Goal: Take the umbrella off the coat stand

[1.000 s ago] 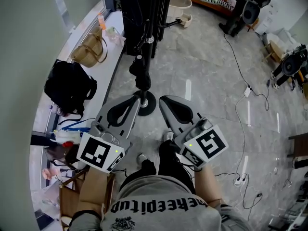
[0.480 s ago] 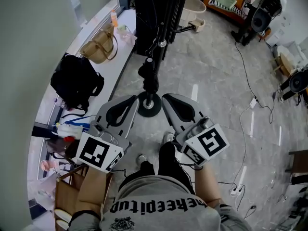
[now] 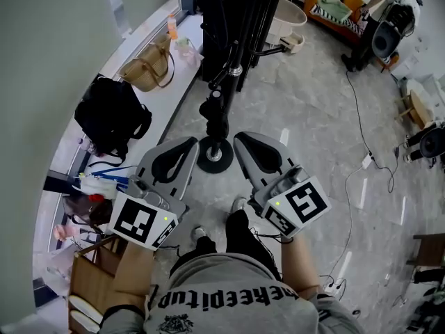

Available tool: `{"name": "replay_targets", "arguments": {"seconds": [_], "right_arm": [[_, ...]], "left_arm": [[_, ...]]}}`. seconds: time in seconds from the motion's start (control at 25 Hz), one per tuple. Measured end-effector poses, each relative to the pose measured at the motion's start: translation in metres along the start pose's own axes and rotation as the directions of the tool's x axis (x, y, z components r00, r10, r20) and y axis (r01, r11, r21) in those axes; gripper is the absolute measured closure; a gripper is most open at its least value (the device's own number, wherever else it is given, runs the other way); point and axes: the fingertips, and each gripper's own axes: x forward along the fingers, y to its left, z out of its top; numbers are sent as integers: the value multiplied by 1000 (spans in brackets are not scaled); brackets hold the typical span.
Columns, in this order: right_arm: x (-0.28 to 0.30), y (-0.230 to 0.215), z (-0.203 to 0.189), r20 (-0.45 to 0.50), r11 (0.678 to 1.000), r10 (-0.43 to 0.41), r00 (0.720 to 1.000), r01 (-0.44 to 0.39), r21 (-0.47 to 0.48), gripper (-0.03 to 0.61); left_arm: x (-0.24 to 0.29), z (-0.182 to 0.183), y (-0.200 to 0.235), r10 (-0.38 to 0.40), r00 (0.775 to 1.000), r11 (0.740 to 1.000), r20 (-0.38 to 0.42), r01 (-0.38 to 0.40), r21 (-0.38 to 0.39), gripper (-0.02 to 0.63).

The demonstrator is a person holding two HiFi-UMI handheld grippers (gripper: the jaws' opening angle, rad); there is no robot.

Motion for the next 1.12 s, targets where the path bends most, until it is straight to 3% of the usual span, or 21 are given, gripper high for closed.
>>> {"name": "replay_targets", "arguments": {"seconds": [0.56,1.12], "right_arm": [[17,-21,-13,-47,996,91,995,-91,-1,543],[22,-33,-39,-94,992,121,988,-119,35,531]], "left_arm": [[13,-12,7,95,995,995,-18,-95,-23,598],[23,-31,7,125,991,991,-52,-127,-50,598]]}}
